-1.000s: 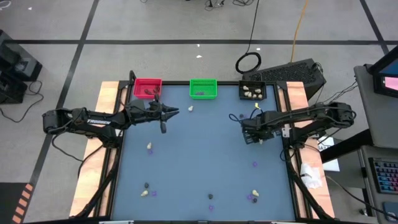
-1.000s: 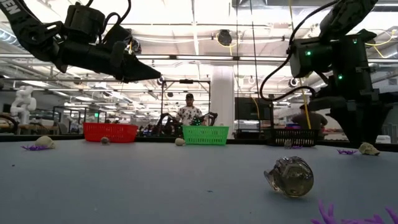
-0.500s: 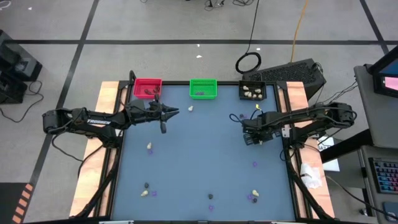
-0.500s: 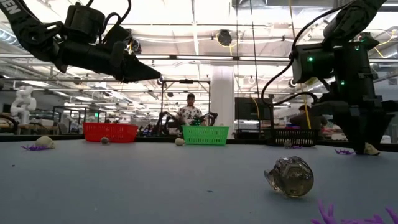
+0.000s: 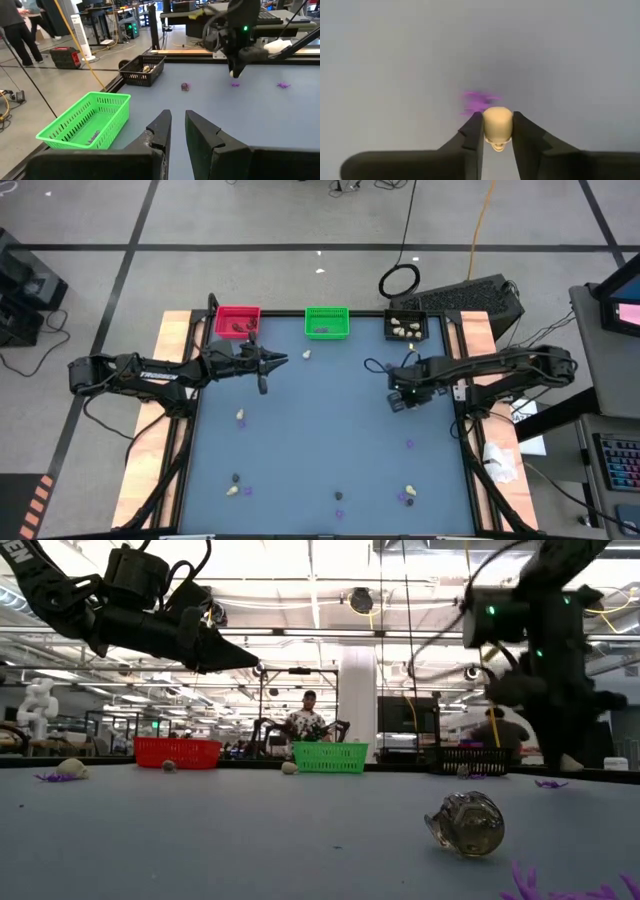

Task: Sort Halloween decoration
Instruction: Put the white skull toy into the black bin

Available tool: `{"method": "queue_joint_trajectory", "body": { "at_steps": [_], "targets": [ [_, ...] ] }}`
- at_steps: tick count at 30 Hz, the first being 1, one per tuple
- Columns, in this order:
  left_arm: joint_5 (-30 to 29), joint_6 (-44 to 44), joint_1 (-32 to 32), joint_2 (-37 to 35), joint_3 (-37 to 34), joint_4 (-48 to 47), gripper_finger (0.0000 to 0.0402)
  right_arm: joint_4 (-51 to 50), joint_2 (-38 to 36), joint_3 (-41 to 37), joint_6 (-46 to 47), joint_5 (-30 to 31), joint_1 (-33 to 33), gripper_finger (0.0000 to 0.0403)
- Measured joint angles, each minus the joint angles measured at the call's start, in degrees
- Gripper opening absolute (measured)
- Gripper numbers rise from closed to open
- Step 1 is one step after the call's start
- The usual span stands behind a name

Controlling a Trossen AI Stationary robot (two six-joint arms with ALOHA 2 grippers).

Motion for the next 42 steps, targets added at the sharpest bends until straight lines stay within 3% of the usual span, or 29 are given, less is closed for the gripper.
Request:
{"method": "queue_joint_trajectory", "body": {
  "at_steps": [3,8,12,15,22,28,35,42],
  "targets": [
    [0.0,0.0,0.02,0.0,0.0,0.0,0.0051,-0.01,-1.55,3.34,-2.48,0.64,-0.05,0.0066],
    [0.0,0.02,0.01,0.0,0.0,0.0,0.0051,0.37,-2.1,9.31,-10.22,7.17,-3.48,0.0062],
    [0.0,0.04,0.02,0.0,0.02,0.02,0.0051,0.86,-1.83,12.55,-17.31,12.11,-10.83,0.0065],
    [0.0,-0.01,0.0,0.0,0.02,0.69,0.0051,2.03,-0.6,14.64,-23.85,12.25,-18.95,0.0068],
    [0.0,-0.28,0.0,0.0,0.02,0.79,0.0051,4.25,8.52,22.22,-39.73,10.96,-35.84,0.0067],
    [0.0,-0.31,0.02,0.0,0.02,0.79,0.0051,6.13,20.24,27.85,-49.71,7.36,-45.71,0.0067],
    [-0.02,-0.33,0.02,0.0,0.02,0.79,0.0051,6.52,28.34,29.68,-53.73,6.08,-49.67,0.0069],
    [-2.03,-2.06,0.02,0.0,1.11,-0.7,0.0051,9.27,28.48,29.68,-55.63,6.23,-50.07,0.0089]
  ]
}}
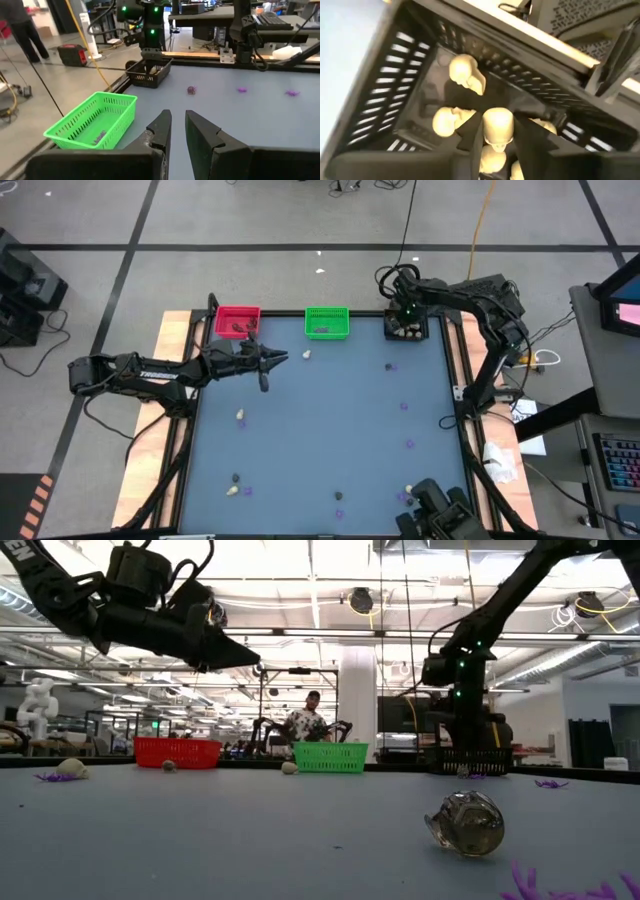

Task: Sort Halloween decoration
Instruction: Put the white skull toy into the black bin

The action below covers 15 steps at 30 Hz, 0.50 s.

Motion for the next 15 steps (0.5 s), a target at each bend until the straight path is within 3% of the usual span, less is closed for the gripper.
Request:
{"method": "queue_joint_trajectory", "body": {
  "at_steps": [6,9,12,15],
  "targets": [
    [-0.97,-1.41,0.02,3.05,5.72,-8.84,0.0051,-0.45,-2.4,0.95,-2.66,0.19,0.11,0.0159],
    [-2.08,-1.37,0.45,6.32,9.17,-12.28,0.0051,-0.39,-4.58,1.03,-4.92,0.06,0.12,0.0173],
    [-1.88,-1.39,1.82,9.66,12.88,-16.1,0.0046,-0.33,-7.01,1.01,-6.85,0.02,0.12,0.0151],
    [-1.72,-1.39,3.27,12.81,16.55,-23.27,0.0027,2.74,-10.38,-0.59,-8.03,-0.9,0.25,0.0099]
  ]
}}
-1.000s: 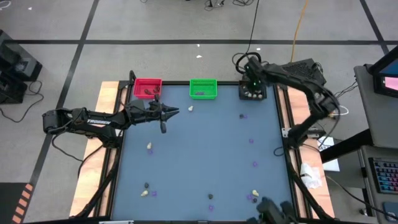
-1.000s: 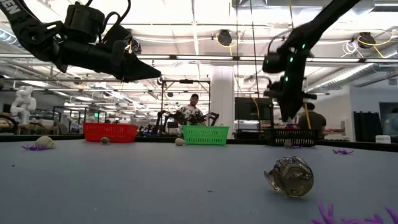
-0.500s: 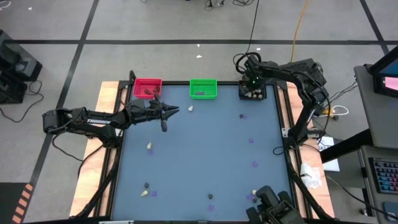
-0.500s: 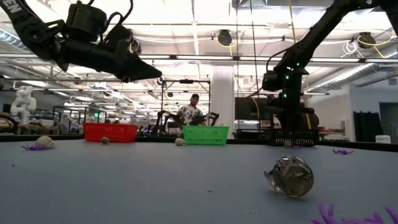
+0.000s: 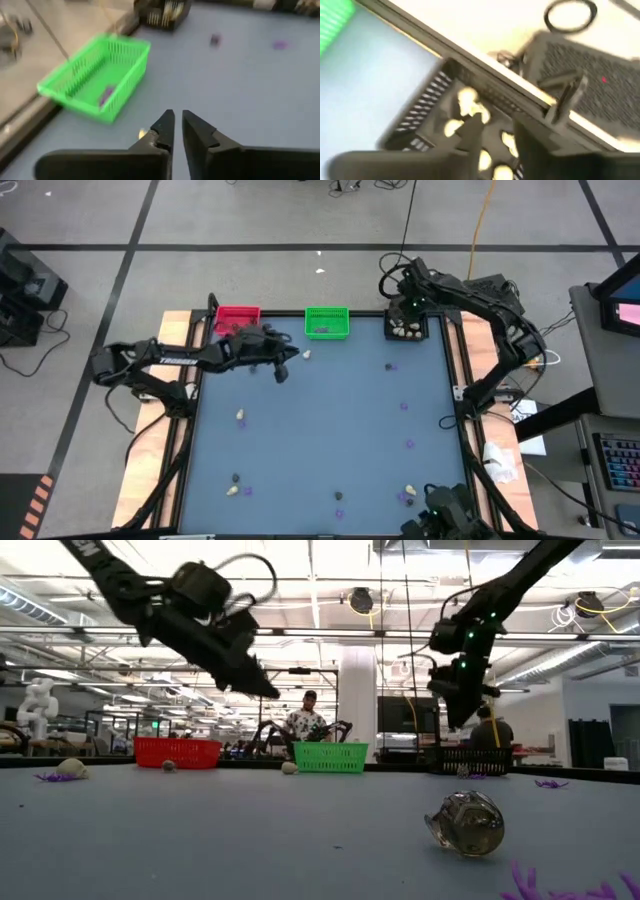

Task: Sort Halloween decoration
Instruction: Put the white skull toy into the black bin

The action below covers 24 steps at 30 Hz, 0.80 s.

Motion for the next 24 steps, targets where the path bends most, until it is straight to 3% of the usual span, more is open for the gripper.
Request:
{"method": "queue_joint_trajectory", "body": {
  "at_steps": [5,17,24],
  "targets": [
    [0.05,-1.78,0.95,5.08,5.05,-6.49,0.0006,7.55,-5.81,-6.81,-0.75,-5.41,1.45,0.001],
    [-2.02,-3.23,2.63,16.43,11.07,-7.52,0.007,19.92,-21.06,-21.27,2.34,-5.2,9.53,0.0003],
    [-0.25,-4.52,6.62,23.02,14.79,-9.46,0.0026,22.53,-24.65,-21.9,2.07,-5.13,12.96,0.0001]
  ]
}}
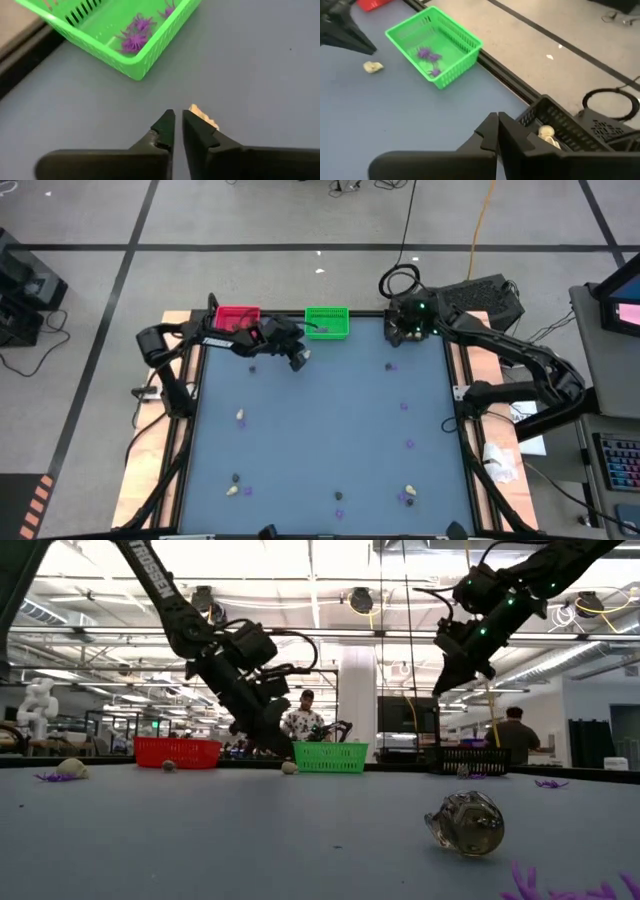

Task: Sort Halloween decoration
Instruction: Put the white skull toy into the black bin

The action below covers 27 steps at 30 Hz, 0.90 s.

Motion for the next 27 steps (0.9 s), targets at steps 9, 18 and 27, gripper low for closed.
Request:
{"method": "queue_joint_trajectory", "body": {
  "at_steps": [9,18,27],
  "targets": [
    [2.89,-0.02,0.47,1.19,0.47,-2.24,0.0001,0.47,-0.31,0.0,-0.38,0.03,1.85,0.0001],
    [6.05,-0.08,-0.63,1.19,0.47,-2.84,0.0001,0.47,-0.31,0.0,-0.21,0.04,3.39,0.0],
    [7.58,-1.46,-4.01,1.19,0.43,-3.41,0.0001,0.46,-0.29,0.0,-0.21,0.04,5.39,0.0]
  ]
}}
